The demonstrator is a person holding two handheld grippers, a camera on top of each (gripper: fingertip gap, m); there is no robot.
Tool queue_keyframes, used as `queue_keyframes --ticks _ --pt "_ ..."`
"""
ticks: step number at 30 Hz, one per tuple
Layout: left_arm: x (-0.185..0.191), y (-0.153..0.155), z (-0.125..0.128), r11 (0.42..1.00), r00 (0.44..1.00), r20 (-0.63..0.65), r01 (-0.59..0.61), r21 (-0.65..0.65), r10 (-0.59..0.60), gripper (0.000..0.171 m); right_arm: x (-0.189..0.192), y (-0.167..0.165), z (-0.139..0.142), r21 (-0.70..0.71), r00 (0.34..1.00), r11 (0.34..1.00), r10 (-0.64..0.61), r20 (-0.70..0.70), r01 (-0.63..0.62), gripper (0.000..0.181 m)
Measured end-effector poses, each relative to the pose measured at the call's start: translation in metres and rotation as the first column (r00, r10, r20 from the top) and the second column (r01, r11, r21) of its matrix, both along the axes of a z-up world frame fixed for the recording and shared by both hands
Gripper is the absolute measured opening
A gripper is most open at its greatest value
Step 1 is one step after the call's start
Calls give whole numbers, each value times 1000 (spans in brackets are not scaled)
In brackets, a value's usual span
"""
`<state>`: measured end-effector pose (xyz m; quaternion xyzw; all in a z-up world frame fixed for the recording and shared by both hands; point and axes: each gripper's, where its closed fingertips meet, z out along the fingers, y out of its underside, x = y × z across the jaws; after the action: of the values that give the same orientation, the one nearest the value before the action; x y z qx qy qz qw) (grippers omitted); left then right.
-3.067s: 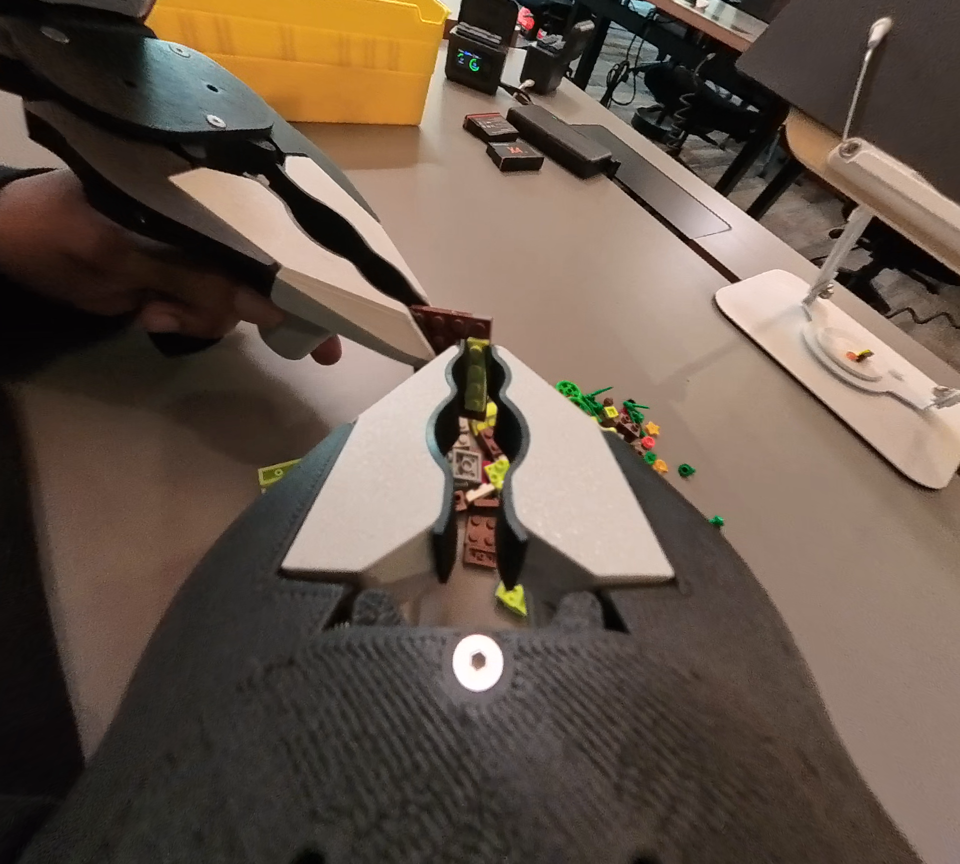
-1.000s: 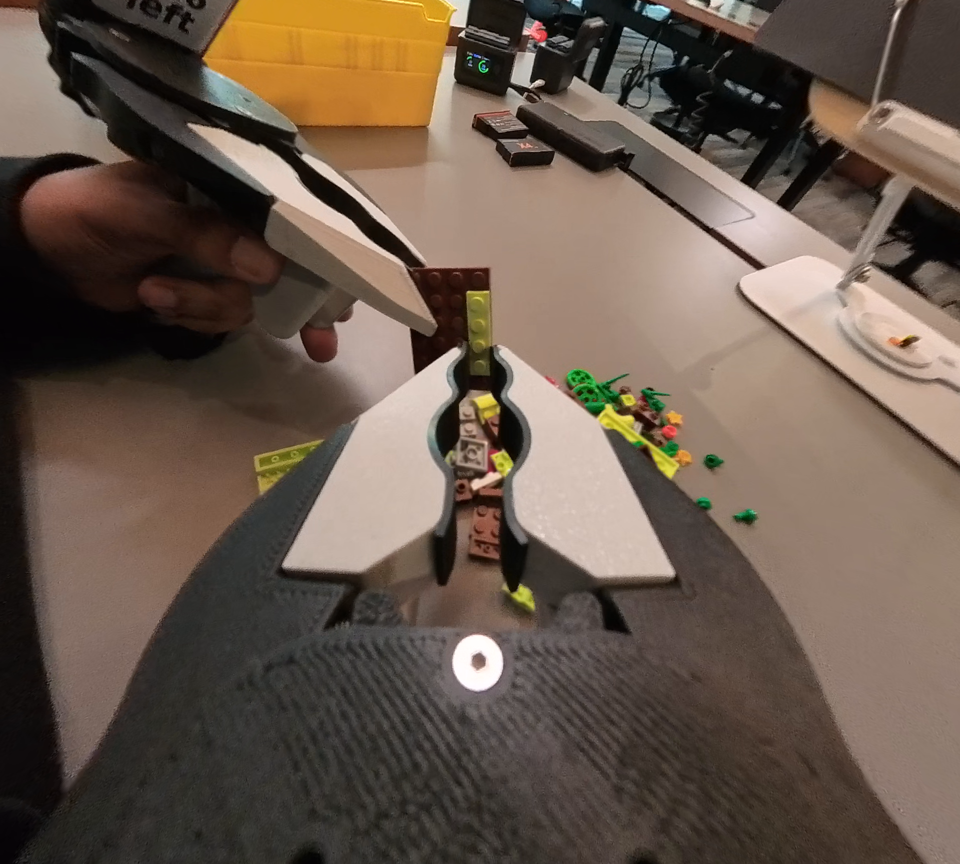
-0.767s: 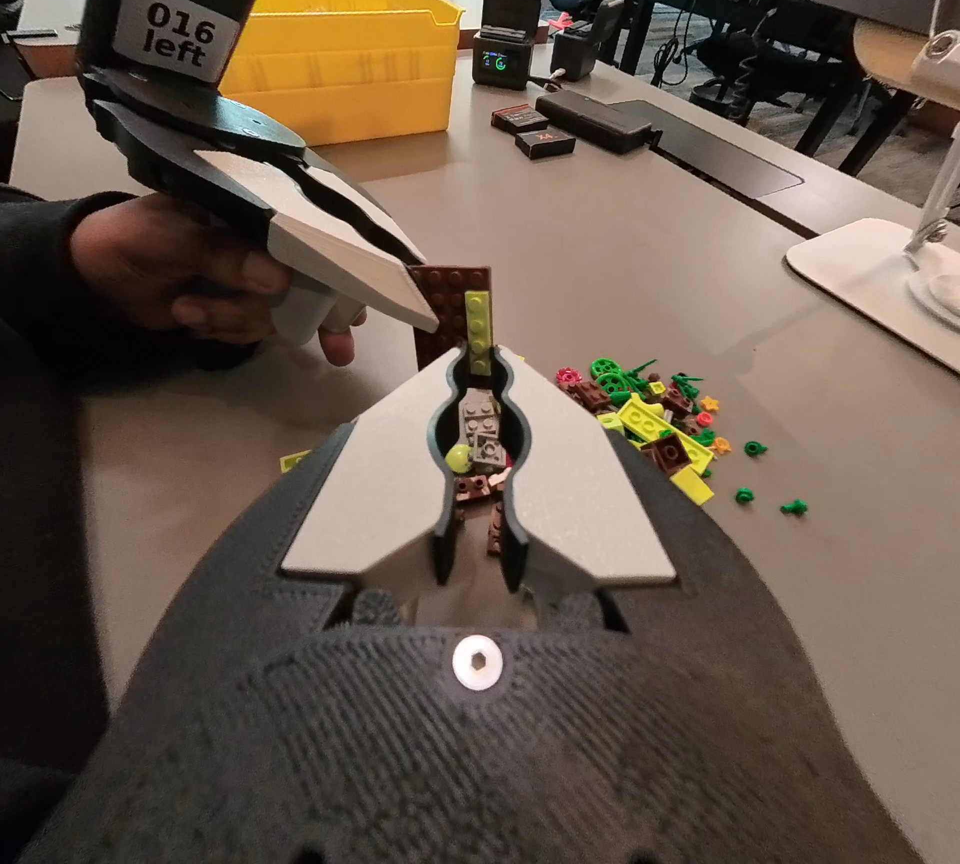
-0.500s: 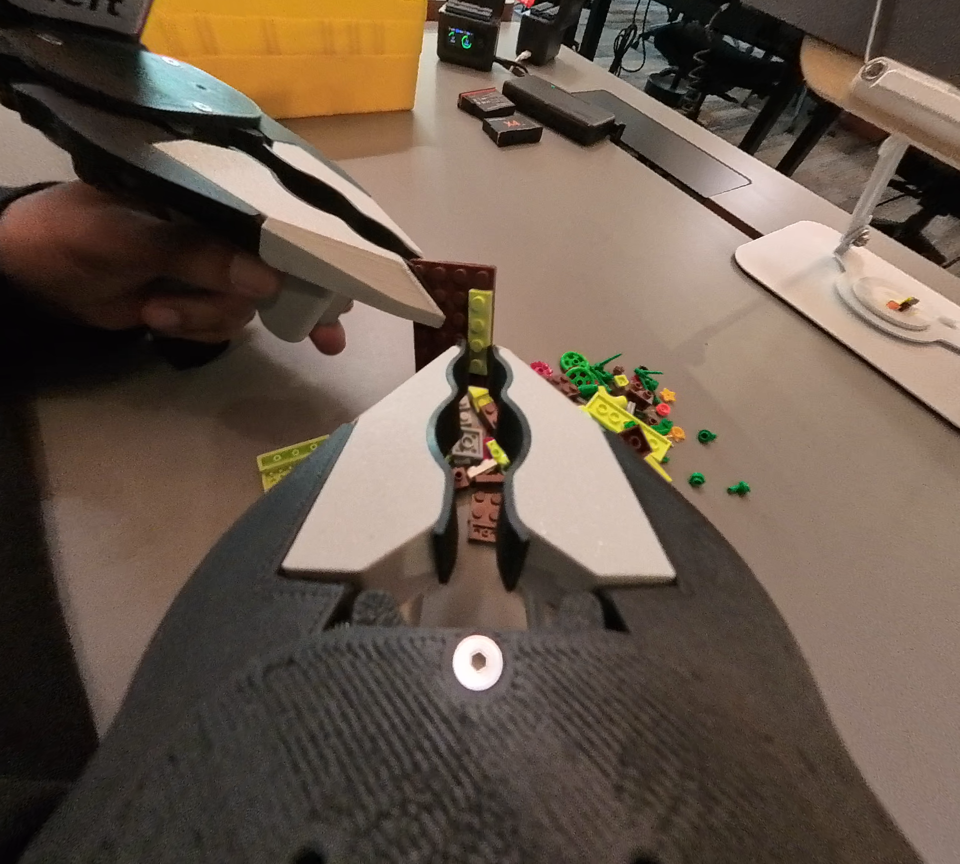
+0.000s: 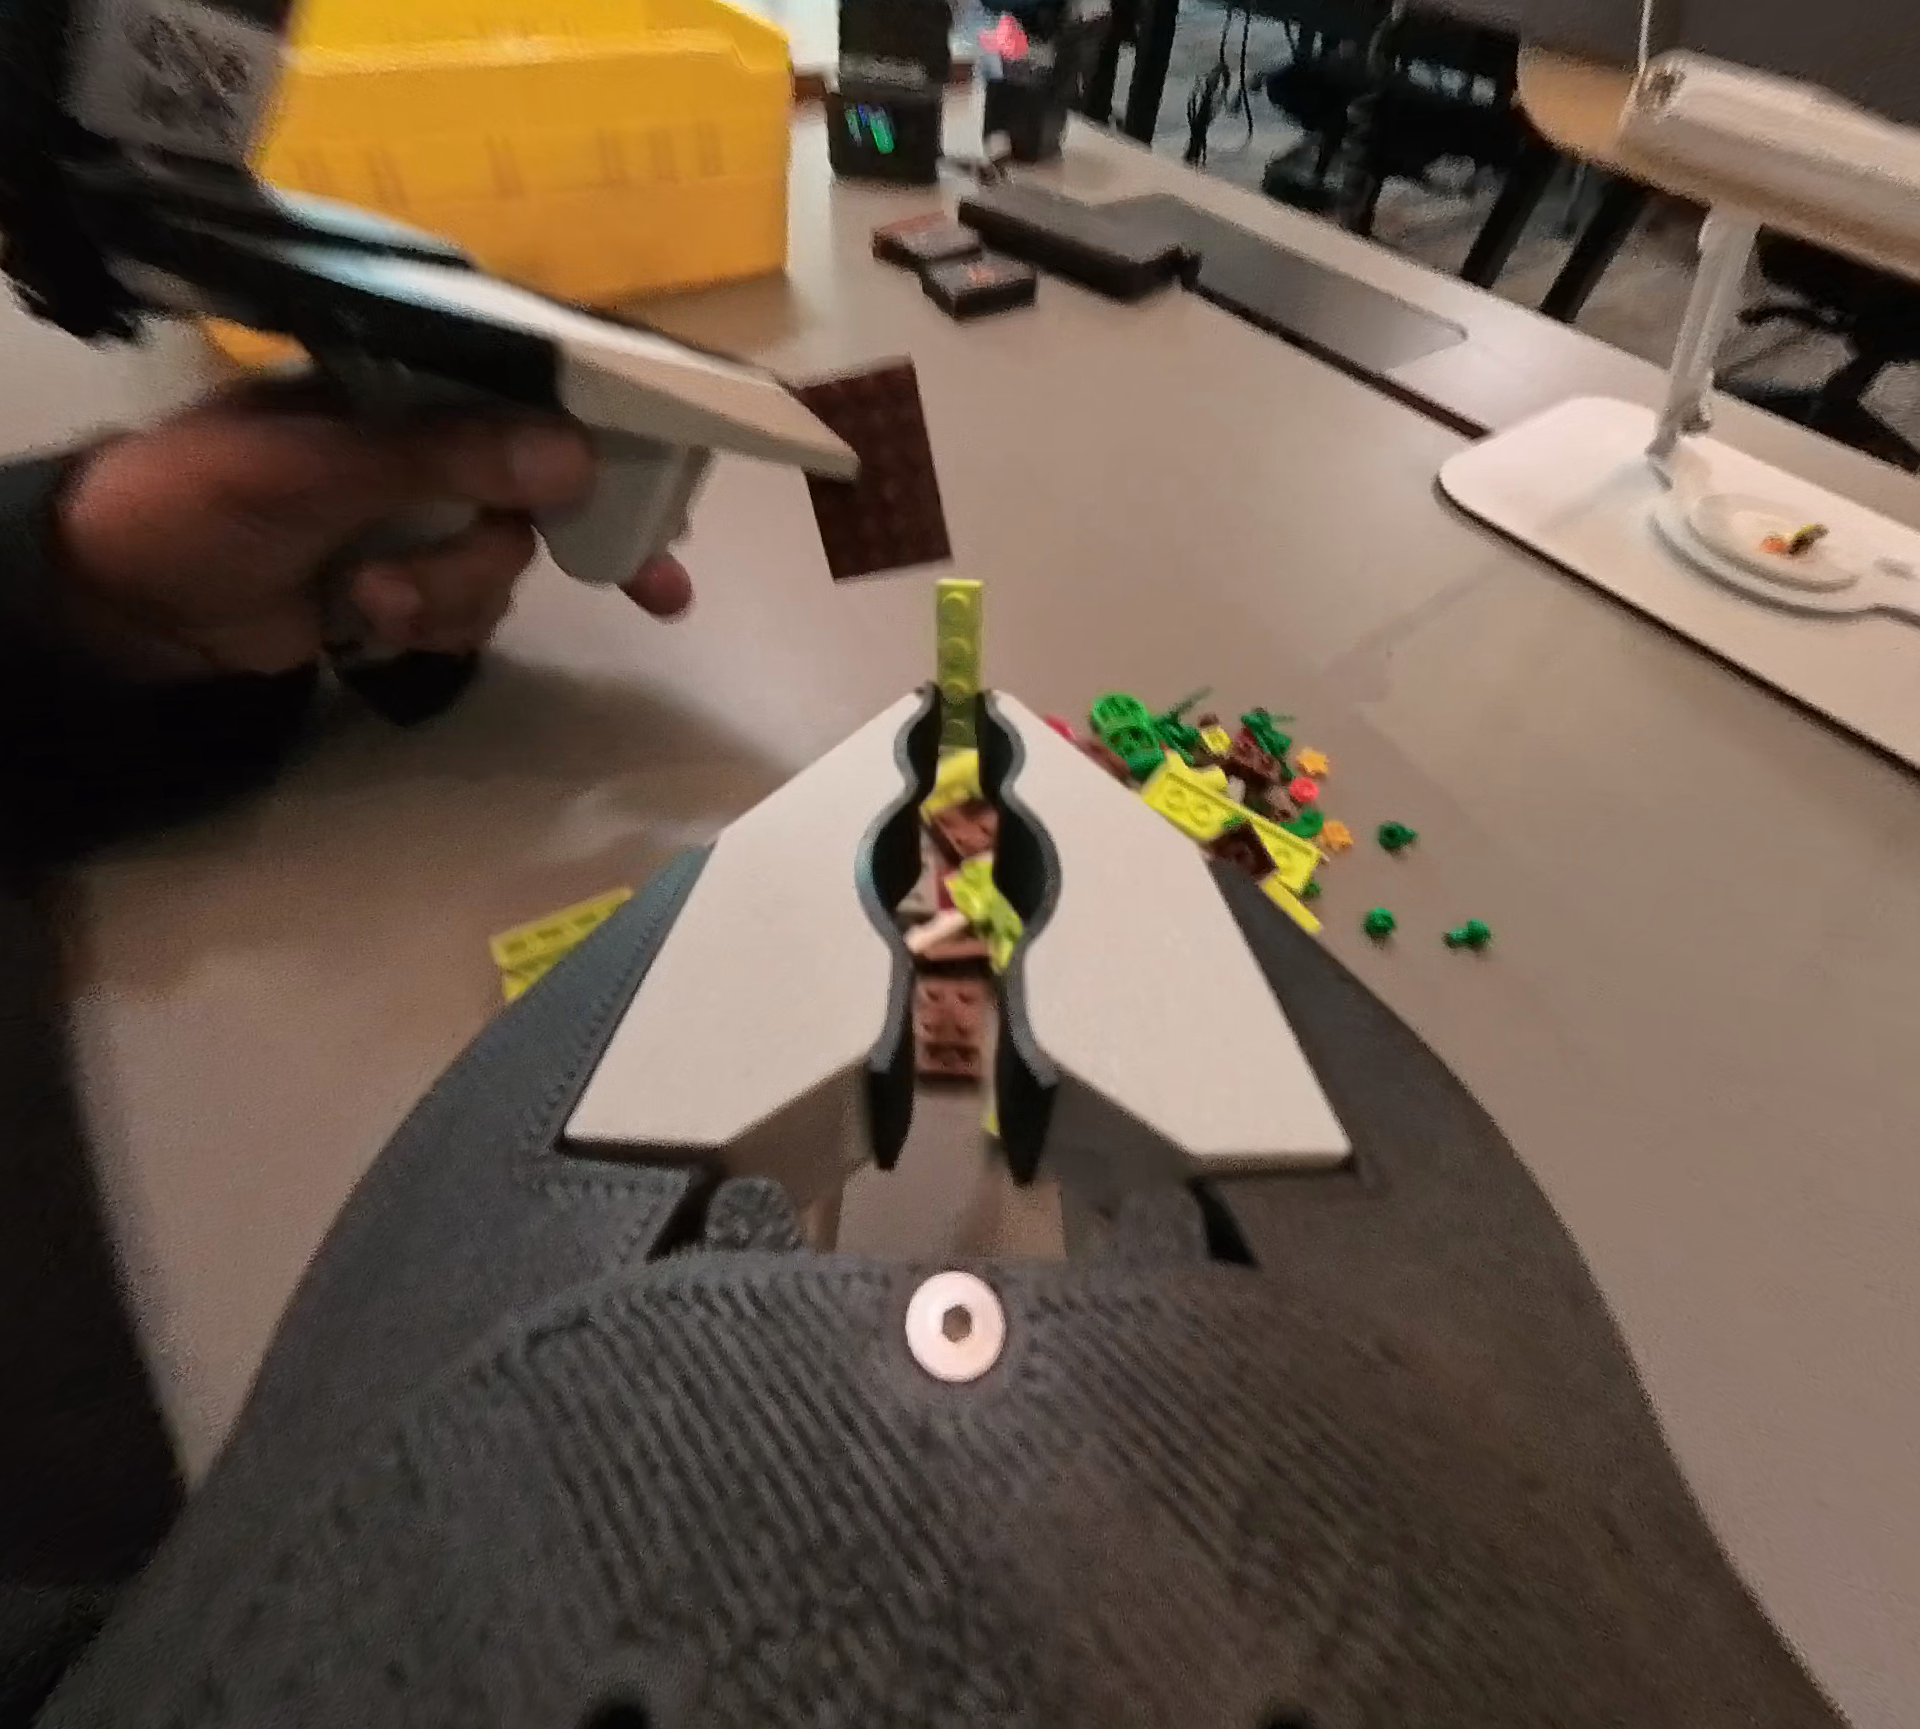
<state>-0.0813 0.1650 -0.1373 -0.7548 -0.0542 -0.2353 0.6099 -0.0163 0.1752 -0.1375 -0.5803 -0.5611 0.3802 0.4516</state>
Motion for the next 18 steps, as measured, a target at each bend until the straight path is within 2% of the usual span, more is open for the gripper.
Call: queue_keyframes --ticks 3,5,9,12,18 --pt "7 2 3 999 999 16 38 14 -39 1 5 20 -30 30 988 998 -58 144 54 5" --pt "13 2 2 996 995 53 82 20 -83 1 8 28 -41 14 978 997 -82 191 80 6" --pt "17 0 0 994 993 41 107 9 -107 1 10 39 -26 36 985 991 -132 109 129 15" --pt "20 -1 -1 992 991 35 126 5 -126 1 14 46 -21 1 985 988 -153 73 154 22" --pt "30 8 -8 976 974 90 211 -44 -207 1 20 51 -6 -34 987 987 -158 -8 158 23"
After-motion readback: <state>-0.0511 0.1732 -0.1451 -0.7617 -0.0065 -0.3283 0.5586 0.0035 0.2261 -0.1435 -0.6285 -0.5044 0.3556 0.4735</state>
